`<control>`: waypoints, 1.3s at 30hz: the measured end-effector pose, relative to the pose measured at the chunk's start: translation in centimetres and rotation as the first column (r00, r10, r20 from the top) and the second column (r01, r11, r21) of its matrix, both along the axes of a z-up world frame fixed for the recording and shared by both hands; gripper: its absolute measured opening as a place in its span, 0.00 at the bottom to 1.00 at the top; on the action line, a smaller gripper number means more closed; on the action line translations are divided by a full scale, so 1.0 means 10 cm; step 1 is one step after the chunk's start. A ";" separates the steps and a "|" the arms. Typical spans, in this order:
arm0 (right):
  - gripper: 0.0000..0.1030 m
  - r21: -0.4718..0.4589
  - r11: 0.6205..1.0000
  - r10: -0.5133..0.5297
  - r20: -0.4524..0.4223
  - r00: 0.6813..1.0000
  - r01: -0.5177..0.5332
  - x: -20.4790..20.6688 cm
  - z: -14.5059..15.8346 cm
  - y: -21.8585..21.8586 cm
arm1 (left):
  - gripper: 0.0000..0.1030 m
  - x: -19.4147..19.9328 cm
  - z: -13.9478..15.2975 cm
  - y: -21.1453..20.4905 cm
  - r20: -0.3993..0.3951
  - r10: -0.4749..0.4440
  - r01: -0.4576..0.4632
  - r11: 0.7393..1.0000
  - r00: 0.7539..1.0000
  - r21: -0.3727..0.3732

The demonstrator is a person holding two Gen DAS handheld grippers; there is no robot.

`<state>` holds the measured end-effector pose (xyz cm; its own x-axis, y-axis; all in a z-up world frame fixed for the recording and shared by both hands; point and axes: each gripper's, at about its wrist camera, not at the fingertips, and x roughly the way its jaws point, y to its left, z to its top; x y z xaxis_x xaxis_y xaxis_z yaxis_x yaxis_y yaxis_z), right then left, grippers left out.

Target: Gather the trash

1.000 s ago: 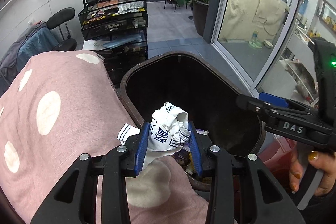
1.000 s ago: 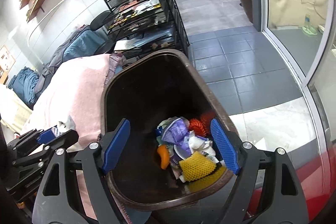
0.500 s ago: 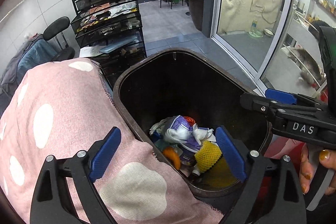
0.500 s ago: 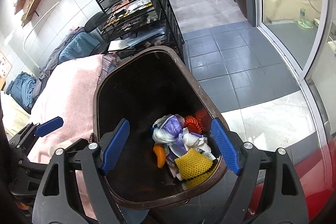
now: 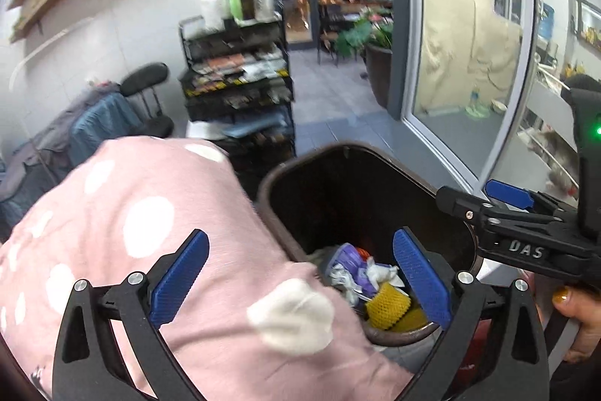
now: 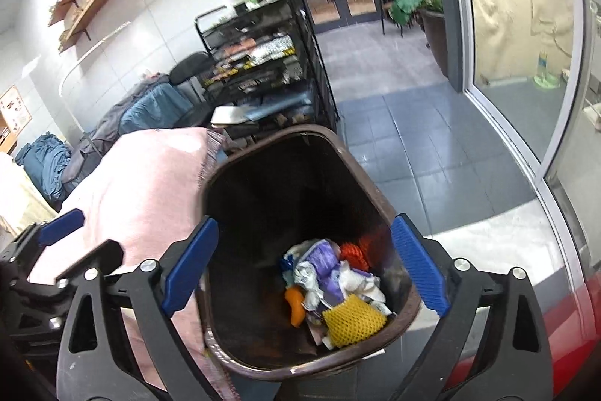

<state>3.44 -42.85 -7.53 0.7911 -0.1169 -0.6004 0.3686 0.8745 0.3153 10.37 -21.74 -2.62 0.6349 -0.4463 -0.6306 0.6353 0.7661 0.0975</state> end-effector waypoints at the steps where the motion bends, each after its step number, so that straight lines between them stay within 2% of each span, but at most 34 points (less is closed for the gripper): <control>1: 0.94 -0.022 1.000 0.005 0.015 1.000 -0.005 -0.01 0.03 0.06 | 0.95 -0.03 0.03 0.07 0.012 0.011 -0.011 1.000 1.000 -0.009; 5: 0.95 -0.069 0.998 0.019 0.074 0.997 -0.014 -0.06 0.14 0.26 | 0.95 -0.18 0.14 0.38 0.088 0.088 -0.086 0.996 0.992 -0.028; 8: 0.95 -0.078 0.996 0.054 0.124 0.991 -0.045 -0.11 0.22 0.45 | 0.95 -0.33 0.20 0.62 0.181 0.170 -0.169 0.985 0.969 -0.024; 11: 0.95 -0.108 0.992 0.087 0.147 0.985 -0.072 -0.14 0.31 0.65 | 0.95 -0.37 0.25 0.86 0.178 0.237 -0.229 0.971 0.955 -0.064; 16: 0.95 -0.157 0.981 0.145 0.184 0.972 -0.117 -0.20 0.43 1.02 | 0.95 -0.45 0.29 1.28 0.167 0.377 -0.354 0.923 0.911 -0.153; 22: 0.95 -0.263 0.945 0.254 0.206 0.945 -0.197 -0.32 0.51 1.56 | 0.95 -0.62 0.28 1.65 0.192 0.541 -0.509 0.839 0.819 -0.190; 25: 0.95 -0.281 0.931 0.299 0.222 0.928 -0.233 -0.41 0.53 1.79 | 0.95 -0.71 0.26 1.80 0.190 0.572 -0.537 0.818 0.798 -0.206; 30: 0.95 -0.340 0.904 0.348 0.228 0.909 -0.261 -0.50 0.55 2.05 | 0.95 -0.83 0.21 1.93 0.182 0.590 -0.554 0.804 0.786 -0.214; 33: 0.95 -0.359 0.895 0.360 0.228 0.905 -0.266 -0.54 0.57 2.14 | 0.95 -0.88 0.20 1.99 0.177 0.611 -0.569 0.788 0.772 -0.236; 39: 0.95 -0.339 0.908 0.338 0.240 0.910 -0.248 -0.60 0.57 2.13 | 0.95 -0.91 0.17 2.02 0.178 0.612 -0.568 0.787 0.771 -0.241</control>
